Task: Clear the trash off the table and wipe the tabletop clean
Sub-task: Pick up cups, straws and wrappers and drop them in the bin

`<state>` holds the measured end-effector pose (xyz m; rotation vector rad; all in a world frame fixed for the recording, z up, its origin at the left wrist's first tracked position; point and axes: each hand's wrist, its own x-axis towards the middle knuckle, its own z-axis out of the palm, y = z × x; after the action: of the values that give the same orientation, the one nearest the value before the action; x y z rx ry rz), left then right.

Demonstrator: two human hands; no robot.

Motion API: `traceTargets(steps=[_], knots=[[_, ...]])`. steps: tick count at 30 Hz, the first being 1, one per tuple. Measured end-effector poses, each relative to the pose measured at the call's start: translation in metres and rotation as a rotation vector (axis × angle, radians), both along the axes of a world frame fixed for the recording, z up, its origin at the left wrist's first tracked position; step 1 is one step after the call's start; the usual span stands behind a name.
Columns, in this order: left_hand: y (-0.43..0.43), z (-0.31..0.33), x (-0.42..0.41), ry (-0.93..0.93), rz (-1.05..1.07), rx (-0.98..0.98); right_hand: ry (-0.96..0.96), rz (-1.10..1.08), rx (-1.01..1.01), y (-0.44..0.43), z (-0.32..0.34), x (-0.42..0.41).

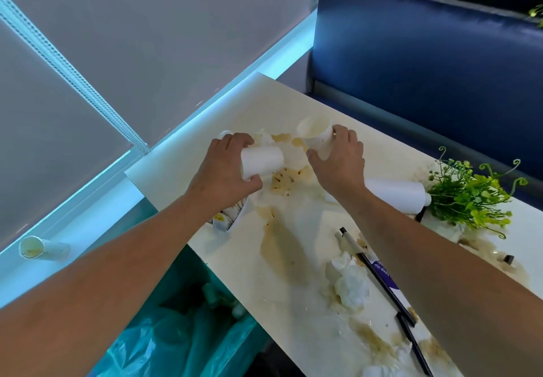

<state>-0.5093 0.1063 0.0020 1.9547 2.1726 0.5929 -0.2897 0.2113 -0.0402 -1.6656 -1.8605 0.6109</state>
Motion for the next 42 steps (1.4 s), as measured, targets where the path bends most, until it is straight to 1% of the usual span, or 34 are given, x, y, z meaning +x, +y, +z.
traceTargets(steps=[5, 10, 17, 21, 24, 29, 34, 38, 40, 42], knots=[[-0.037, 0.030, -0.017, -0.088, 0.095, 0.076, 0.107, 0.053, -0.001, -0.043, 0.018, -0.015], [-0.088, 0.050, -0.037, -0.139, 0.180, 0.132, 0.231, 0.129, -0.057, -0.096, 0.025, -0.037], [-0.166, 0.048, -0.084, -0.267, 0.335, 0.147, 0.362, 0.331, -0.152, -0.175, 0.031, -0.084], [-0.206, 0.038, -0.109, -0.324, 0.463, 0.173, 0.376, 0.472, -0.249, -0.213, 0.030, -0.110], [-0.233, 0.026, -0.124, -0.309, 0.528, 0.153, 0.333, 0.547, -0.311, -0.236, 0.023, -0.128], [-0.264, 0.003, -0.139, -0.293, 0.586, 0.056, 0.183, 0.632, -0.397, -0.263, 0.010, -0.153], [-0.283, -0.020, -0.146, -0.267, 0.604, -0.055, 0.066, 0.640, -0.456, -0.282, -0.004, -0.170], [-0.289, -0.034, -0.148, -0.257, 0.588, -0.148, 0.025, 0.653, -0.513, -0.291, -0.017, -0.175], [-0.290, -0.038, -0.149, -0.251, 0.567, -0.193, -0.048, 0.689, -0.546, -0.293, -0.022, -0.176], [-0.290, -0.039, -0.151, -0.231, 0.554, -0.206, -0.138, 0.716, -0.517, -0.292, -0.023, -0.176]])
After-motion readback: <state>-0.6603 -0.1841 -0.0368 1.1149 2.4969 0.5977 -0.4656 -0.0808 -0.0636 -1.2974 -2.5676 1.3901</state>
